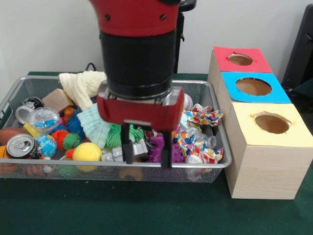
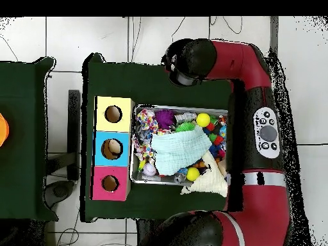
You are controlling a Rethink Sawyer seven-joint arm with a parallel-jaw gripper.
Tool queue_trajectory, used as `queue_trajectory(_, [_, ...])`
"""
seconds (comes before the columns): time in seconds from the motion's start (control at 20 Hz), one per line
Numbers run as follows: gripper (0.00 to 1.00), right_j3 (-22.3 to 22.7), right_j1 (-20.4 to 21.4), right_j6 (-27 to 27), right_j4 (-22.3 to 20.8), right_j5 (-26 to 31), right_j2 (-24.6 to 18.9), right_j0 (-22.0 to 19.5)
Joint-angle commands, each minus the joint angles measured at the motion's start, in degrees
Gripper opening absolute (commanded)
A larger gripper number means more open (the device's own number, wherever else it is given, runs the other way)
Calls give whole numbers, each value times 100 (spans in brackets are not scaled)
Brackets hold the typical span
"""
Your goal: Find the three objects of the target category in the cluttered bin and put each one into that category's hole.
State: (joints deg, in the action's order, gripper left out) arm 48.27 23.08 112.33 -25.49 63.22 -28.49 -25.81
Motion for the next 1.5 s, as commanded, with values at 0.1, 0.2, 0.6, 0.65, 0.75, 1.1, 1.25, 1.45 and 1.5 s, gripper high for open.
queue_trajectory(0.1, [100,182,250,-1211,19,832,-46,38])
queue_trajectory(0.2, [100,376,303,-1236,23,762,-15,7])
queue_trajectory(0.6, [100,1161,415,-1452,-21,183,23,-304])
queue_trajectory(0.65, [100,1158,412,-1482,-28,199,10,-325])
queue_trajectory(0.75, [100,1218,436,-1552,-46,199,-8,-382])
queue_trajectory(1.1, [100,1242,231,-1582,-235,-79,-64,-449])
queue_trajectory(1.25, [100,1159,98,-1611,-333,-128,-79,-438])
queue_trajectory(1.45, [100,1166,-93,-1567,-387,-314,-97,-440])
queue_trajectory(1.5, [100,1160,-120,-1560,-397,-348,-98,-433])
